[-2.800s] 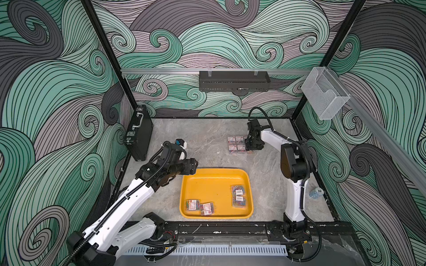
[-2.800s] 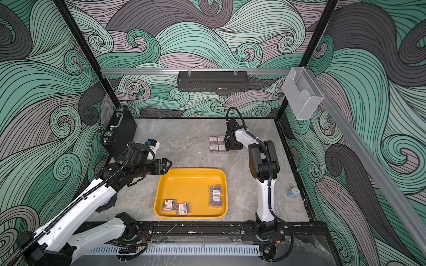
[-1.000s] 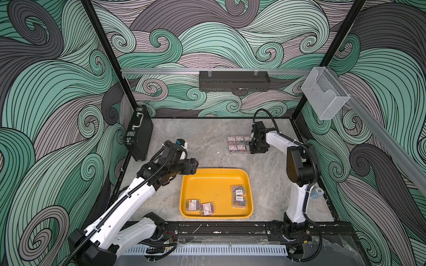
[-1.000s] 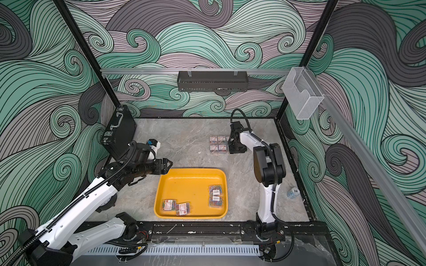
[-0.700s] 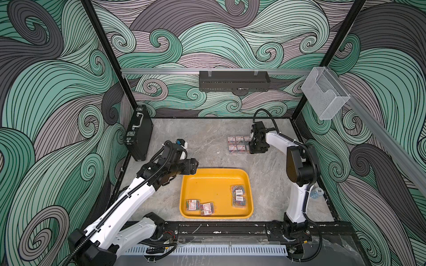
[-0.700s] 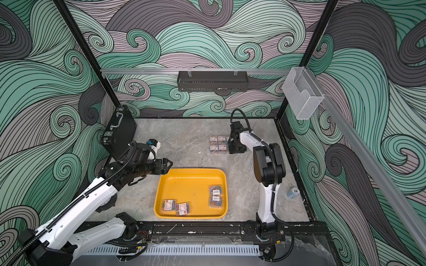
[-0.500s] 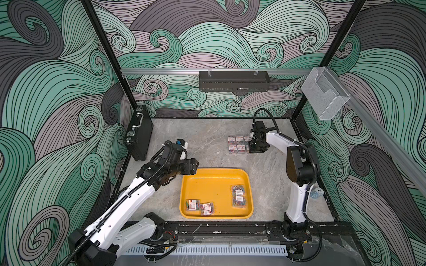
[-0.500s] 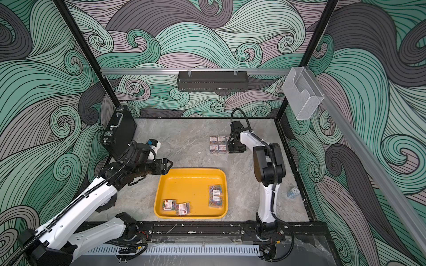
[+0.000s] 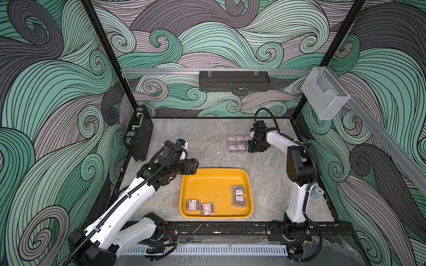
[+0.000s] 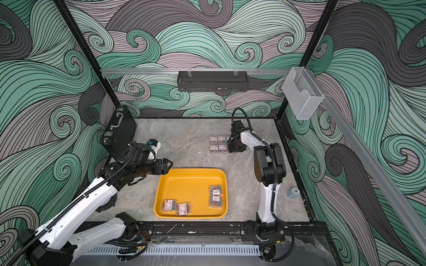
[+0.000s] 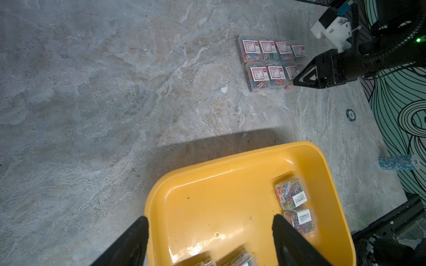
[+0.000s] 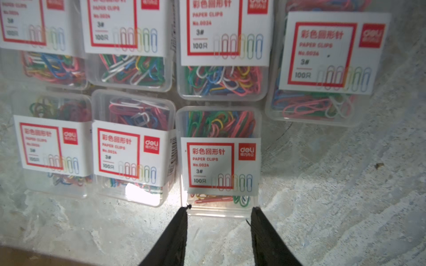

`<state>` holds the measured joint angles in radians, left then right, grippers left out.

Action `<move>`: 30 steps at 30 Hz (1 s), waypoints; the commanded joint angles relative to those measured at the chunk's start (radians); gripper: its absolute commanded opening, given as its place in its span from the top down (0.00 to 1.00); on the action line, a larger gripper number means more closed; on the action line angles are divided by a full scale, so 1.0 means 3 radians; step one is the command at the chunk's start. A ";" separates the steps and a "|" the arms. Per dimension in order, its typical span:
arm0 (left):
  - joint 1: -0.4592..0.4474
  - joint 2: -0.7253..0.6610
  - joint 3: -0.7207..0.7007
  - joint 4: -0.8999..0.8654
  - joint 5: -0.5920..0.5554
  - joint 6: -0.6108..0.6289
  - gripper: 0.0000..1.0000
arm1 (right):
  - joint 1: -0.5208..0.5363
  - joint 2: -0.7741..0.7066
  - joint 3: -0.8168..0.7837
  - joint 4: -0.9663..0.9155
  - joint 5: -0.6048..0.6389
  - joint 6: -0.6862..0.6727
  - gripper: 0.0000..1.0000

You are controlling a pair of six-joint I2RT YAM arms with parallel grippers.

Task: Take the paper clips out of the storage box
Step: Place the boxed paper clips at the center of the board.

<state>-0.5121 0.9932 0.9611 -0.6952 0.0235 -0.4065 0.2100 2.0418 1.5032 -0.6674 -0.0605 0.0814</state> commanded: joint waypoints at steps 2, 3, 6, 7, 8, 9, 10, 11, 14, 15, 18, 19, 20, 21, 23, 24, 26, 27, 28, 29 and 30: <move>-0.0005 -0.0019 0.0068 -0.0045 0.0024 0.0051 0.18 | -0.0025 -0.0119 -0.0132 -0.0045 0.0016 -0.0106 0.50; -0.0004 -0.0017 0.0066 -0.0042 0.0021 0.0052 0.18 | -0.0024 -0.0123 -0.0153 -0.0044 0.0028 -0.0115 0.49; -0.0002 -0.0005 0.0079 -0.0049 0.0032 0.0053 0.18 | -0.0025 -0.0110 -0.0172 -0.0041 0.0076 -0.0117 0.47; -0.0006 0.0000 0.0079 -0.0045 0.0031 0.0056 0.18 | -0.0023 -0.0100 -0.0174 -0.0040 0.0074 -0.0123 0.46; -0.0010 0.0002 0.0081 -0.0050 0.0032 0.0054 0.18 | -0.0025 -0.0093 -0.0170 -0.0041 0.0081 -0.0127 0.46; -0.0007 -0.0006 0.0100 -0.0051 0.0032 0.0053 0.18 | -0.0028 -0.0079 -0.0166 -0.0035 0.0076 -0.0137 0.45; -0.0008 -0.0005 0.0084 -0.0051 0.0032 0.0052 0.18 | -0.0025 -0.0066 -0.0154 -0.0024 0.0070 -0.0158 0.45; -0.0006 -0.0006 0.0085 -0.0055 0.0030 0.0054 0.18 | -0.0024 -0.0053 -0.0149 -0.0012 0.0062 -0.0173 0.45; -0.0011 -0.0007 0.0090 -0.0061 0.0026 0.0052 0.18 | -0.0022 -0.0017 -0.0097 -0.0014 0.0059 -0.0188 0.45; -0.0007 -0.0006 0.0091 -0.0060 0.0027 0.0054 0.18 | -0.0025 -0.0011 -0.0086 -0.0010 0.0047 -0.0190 0.45; -0.0009 0.0003 0.0094 -0.0063 0.0025 0.0052 0.18 | -0.0021 0.0017 -0.0047 -0.0010 0.0012 -0.0190 0.45; -0.0009 0.0009 0.0099 -0.0061 0.0024 0.0053 0.18 | -0.0026 0.0018 -0.0037 -0.0001 -0.0001 -0.0192 0.45; -0.0011 0.0008 0.0099 -0.0064 0.0030 0.0053 0.18 | -0.0023 0.0020 -0.0034 0.0009 -0.0022 -0.0196 0.45; -0.0010 0.0009 0.0099 -0.0060 0.0029 0.0052 0.18 | -0.0025 0.0015 -0.0030 0.0020 -0.0048 -0.0200 0.45; -0.0011 0.0006 0.0099 -0.0061 0.0030 0.0051 0.18 | -0.0023 0.0019 -0.0011 0.0019 -0.0082 -0.0200 0.45; -0.0012 0.0003 0.0095 -0.0062 0.0029 0.0049 0.18 | -0.0025 0.0019 -0.0005 0.0021 -0.0095 -0.0200 0.45; -0.0011 0.0007 0.0094 -0.0063 0.0043 0.0047 0.18 | -0.0025 0.0027 0.0011 0.0020 -0.0108 -0.0200 0.46; -0.0017 0.0007 0.0094 -0.0063 0.0041 0.0048 0.18 | -0.0022 0.0027 0.0016 0.0016 -0.0124 -0.0200 0.46; -0.0019 0.0005 0.0095 -0.0065 0.0040 0.0048 0.18 | -0.0038 0.0016 0.0012 0.0018 -0.0135 -0.0200 0.46; -0.0021 0.0003 0.0094 -0.0065 0.0043 0.0046 0.18 | -0.0025 0.0003 0.0009 0.0018 -0.0137 -0.0200 0.46; -0.0019 0.0002 0.0095 -0.0068 0.0041 0.0041 0.18 | -0.0023 -0.0017 -0.0007 0.0018 -0.0135 -0.0198 0.46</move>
<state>-0.5129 0.9932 0.9611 -0.6952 0.0299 -0.4065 0.2081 2.0388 1.4845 -0.6521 -0.0837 0.0326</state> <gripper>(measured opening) 0.821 0.541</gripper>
